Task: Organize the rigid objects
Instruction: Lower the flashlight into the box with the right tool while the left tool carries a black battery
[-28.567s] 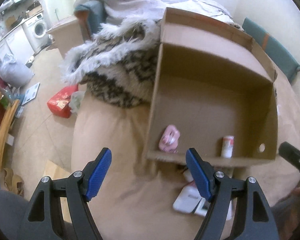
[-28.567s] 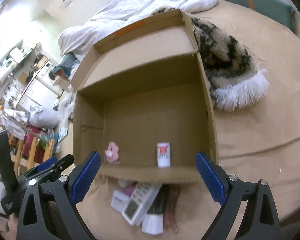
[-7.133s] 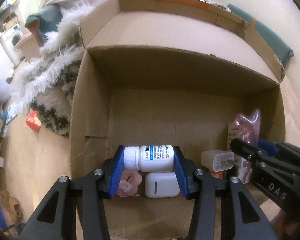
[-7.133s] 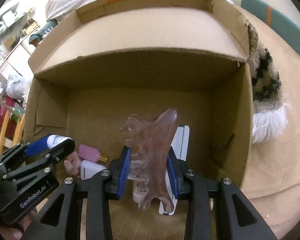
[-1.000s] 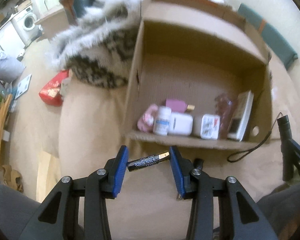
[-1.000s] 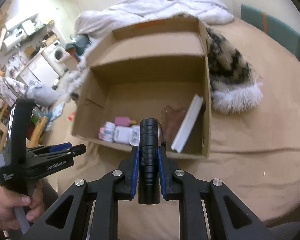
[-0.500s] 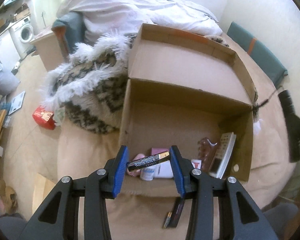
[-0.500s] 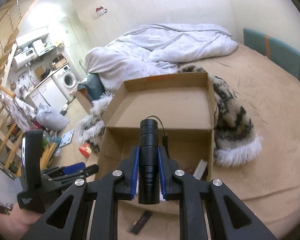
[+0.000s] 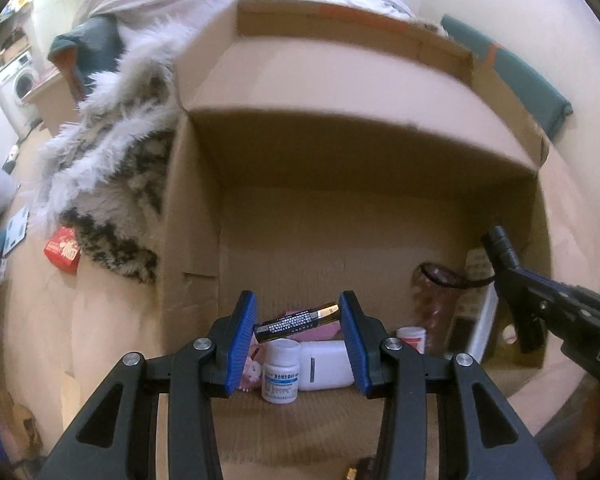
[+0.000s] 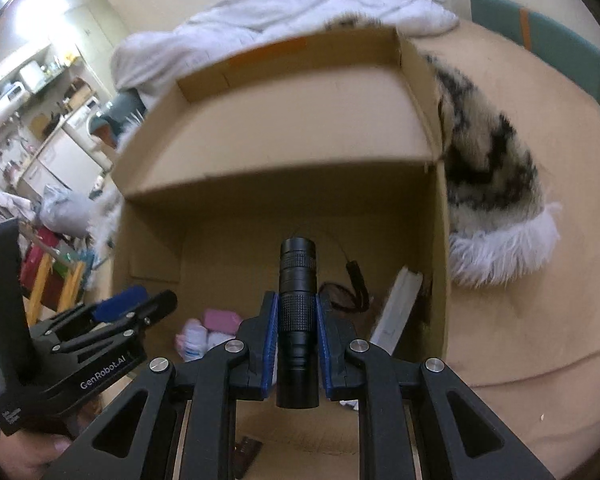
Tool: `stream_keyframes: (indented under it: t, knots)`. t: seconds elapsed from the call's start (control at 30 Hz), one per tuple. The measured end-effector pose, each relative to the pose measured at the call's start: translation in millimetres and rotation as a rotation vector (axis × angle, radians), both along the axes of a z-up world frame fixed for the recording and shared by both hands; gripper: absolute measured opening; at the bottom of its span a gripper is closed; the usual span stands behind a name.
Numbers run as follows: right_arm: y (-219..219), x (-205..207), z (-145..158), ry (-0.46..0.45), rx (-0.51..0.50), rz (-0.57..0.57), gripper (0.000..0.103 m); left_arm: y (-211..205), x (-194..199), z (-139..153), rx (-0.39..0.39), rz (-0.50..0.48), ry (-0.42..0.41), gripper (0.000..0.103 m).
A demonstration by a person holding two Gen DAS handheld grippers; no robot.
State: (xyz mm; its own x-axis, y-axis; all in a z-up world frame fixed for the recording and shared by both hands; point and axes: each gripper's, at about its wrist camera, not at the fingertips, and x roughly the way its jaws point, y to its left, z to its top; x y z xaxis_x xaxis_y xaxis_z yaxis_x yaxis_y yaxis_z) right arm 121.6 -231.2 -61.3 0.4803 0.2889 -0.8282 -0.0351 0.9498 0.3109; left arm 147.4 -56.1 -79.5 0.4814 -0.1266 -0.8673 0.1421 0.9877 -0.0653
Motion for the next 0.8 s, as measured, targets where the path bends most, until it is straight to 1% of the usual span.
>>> stream_keyframes:
  t: [0.03,0.13,0.27,0.37,0.47,0.57,0.63,0.8]
  knots:
    - [1.3,1.1,-5.8,0.018,-0.002,0.002,0.019,-1.8,1.3,-4.9,0.007,-0.002,0.013,0.039]
    - [5.4,4.2,-21.8,0.072,-0.034,0.004,0.019,-1.5,3.6,-11.7,-0.035,0.016,0.048,0.039]
    - [5.5,11.4,-37.0,0.120,-0.018,-0.005,0.019,-12.4,0.1,-9.9,0.031,-0.015,0.001,0.039]
    - [8.6,14.3,-40.7,0.127,-0.048,-0.004,0.019,-16.0,0.1,-12.5,0.037,-0.023,0.005,0.039]
    - [7.1,17.8,-47.8,0.156,-0.043,-0.010,0.019,-14.5,2.5,-16.1,0.026,0.000,0.027,0.039]
    - [8.6,20.3,-51.0,0.172,-0.048,-0.009,0.019,-16.3,4.0,-18.0,0.034,0.000,0.024,0.039]
    - [9.2,19.1,-51.5,0.170,-0.047,-0.009,0.019,-14.0,8.8,-20.0,0.048,0.002,0.017,0.039]
    - [9.6,19.3,-47.7,0.154,-0.018,-0.011,0.019,-18.4,9.8,-25.0,0.049,0.000,0.029,0.039]
